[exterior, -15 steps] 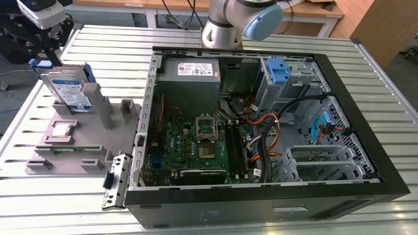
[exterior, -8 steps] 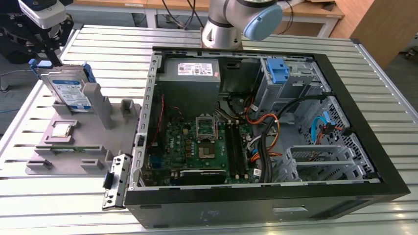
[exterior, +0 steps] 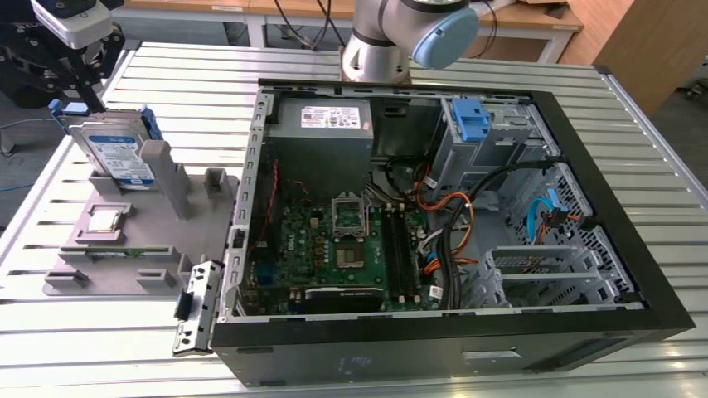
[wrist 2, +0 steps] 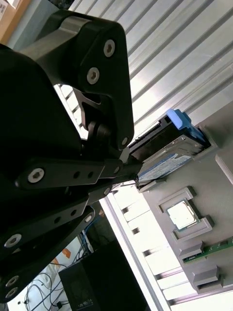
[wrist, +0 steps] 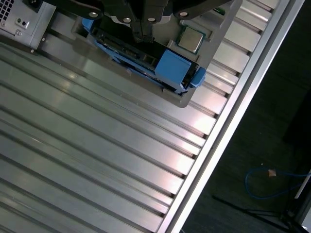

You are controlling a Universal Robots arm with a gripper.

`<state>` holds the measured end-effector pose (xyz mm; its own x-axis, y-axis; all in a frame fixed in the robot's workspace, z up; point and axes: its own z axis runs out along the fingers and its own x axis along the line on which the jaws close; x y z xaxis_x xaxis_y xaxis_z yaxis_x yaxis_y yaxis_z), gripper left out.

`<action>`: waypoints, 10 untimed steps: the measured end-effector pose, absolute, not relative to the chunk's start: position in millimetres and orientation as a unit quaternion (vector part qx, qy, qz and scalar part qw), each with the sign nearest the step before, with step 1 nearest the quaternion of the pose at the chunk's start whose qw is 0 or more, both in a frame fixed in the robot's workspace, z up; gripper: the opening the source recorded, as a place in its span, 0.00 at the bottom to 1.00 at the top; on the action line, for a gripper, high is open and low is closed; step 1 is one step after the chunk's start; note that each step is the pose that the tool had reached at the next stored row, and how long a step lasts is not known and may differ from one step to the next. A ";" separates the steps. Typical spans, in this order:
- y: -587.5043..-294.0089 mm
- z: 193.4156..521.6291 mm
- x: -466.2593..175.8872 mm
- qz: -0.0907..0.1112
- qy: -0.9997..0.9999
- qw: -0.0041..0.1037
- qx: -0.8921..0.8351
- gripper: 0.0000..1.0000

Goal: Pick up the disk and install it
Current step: 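Pick up the disk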

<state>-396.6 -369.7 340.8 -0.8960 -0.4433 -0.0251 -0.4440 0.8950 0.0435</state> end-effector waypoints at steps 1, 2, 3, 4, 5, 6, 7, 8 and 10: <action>-369.7 340.8 -396.6 0.024 0.973 0.007 -0.229 0.10; -369.7 340.8 -396.6 0.024 0.973 0.007 -0.230 0.10; -369.7 340.8 -396.6 0.024 0.972 0.007 -0.234 0.10; -369.7 340.8 -396.6 0.024 0.971 0.007 -0.238 0.10; -369.7 340.8 -396.6 0.024 0.969 0.007 -0.245 0.10; -369.7 340.7 -396.6 0.025 0.967 0.007 -0.253 0.10; -369.7 340.8 -396.6 0.025 0.965 0.007 -0.261 0.10; -369.7 340.7 -396.6 0.025 0.963 0.006 -0.269 0.10; -369.7 340.6 -396.6 0.025 0.959 0.006 -0.283 0.10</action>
